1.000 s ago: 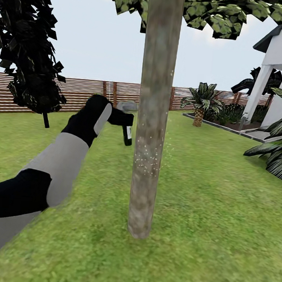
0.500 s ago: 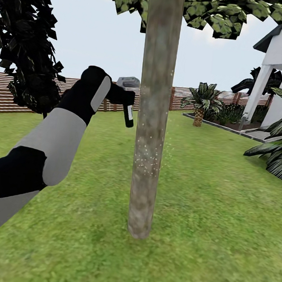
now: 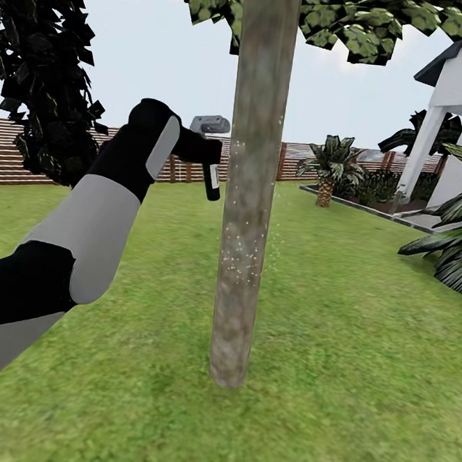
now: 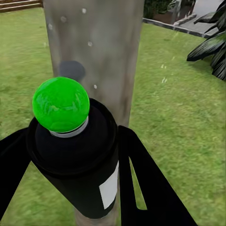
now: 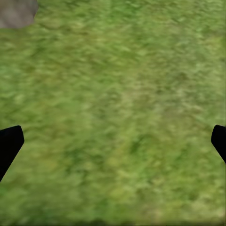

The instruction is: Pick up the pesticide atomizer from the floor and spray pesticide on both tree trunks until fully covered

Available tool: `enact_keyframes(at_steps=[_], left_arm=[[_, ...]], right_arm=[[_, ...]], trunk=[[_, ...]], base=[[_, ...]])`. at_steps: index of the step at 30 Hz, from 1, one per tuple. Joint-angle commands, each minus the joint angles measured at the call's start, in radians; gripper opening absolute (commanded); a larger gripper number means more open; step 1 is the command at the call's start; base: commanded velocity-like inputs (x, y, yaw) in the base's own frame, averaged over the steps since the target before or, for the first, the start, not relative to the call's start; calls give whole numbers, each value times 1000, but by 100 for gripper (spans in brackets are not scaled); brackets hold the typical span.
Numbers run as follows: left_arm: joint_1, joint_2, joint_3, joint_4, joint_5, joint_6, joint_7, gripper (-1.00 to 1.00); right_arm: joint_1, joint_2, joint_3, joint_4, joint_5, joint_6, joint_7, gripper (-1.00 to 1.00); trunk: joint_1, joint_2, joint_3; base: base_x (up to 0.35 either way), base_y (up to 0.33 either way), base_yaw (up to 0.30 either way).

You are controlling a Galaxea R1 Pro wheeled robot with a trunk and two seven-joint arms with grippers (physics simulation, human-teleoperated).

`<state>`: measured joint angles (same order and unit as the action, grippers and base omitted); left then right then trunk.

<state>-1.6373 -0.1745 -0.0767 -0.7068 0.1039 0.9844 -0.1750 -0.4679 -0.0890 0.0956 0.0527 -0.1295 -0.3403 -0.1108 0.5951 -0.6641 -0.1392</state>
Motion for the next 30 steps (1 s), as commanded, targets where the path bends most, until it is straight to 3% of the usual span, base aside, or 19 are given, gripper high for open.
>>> enact_keyframes(at_steps=[1, 4, 7, 12, 25, 28, 30], left_arm=[[-11, 0, -1, 4, 11, 5, 6, -100], [-64, 0, -1, 40, 40, 5, 6, -100], [-159, 0, -1, 143, 112, 4, 8, -100], [-245, 0, -1, 188, 134, 3, 9, -100], [-268, 0, 3, 224, 141, 3, 8, -100], [-268, 0, 5, 246, 214, 2, 9, -100], [-268, 0, 5, 267, 239, 1, 10, -100]], right_arm=[[-2, 0, 9, 4, -10, -8, 0, 100], [-2, 1, 9, 4, -10, -7, 0, 100], [-1, 1, 9, 4, -10, -7, 0, 100], [-1, 2, 9, 4, -10, -7, 0, 100], [-1, 2, 9, 4, -10, -6, 0, 100], [-1, 2, 9, 4, -10, -7, 0, 100], [-1, 2, 9, 4, -10, -7, 0, 100]], trunk=[[0, -1, -2], [0, -1, -2], [0, -1, -2], [0, -1, -2], [0, -1, -2], [0, -1, -2], [0, -1, -2]], base=[[-1, 0, 0], [0, 0, 0], [0, 0, 0], [0, 0, 0], [0, 0, 0], [0, 0, 0], [0, 0, 0]])
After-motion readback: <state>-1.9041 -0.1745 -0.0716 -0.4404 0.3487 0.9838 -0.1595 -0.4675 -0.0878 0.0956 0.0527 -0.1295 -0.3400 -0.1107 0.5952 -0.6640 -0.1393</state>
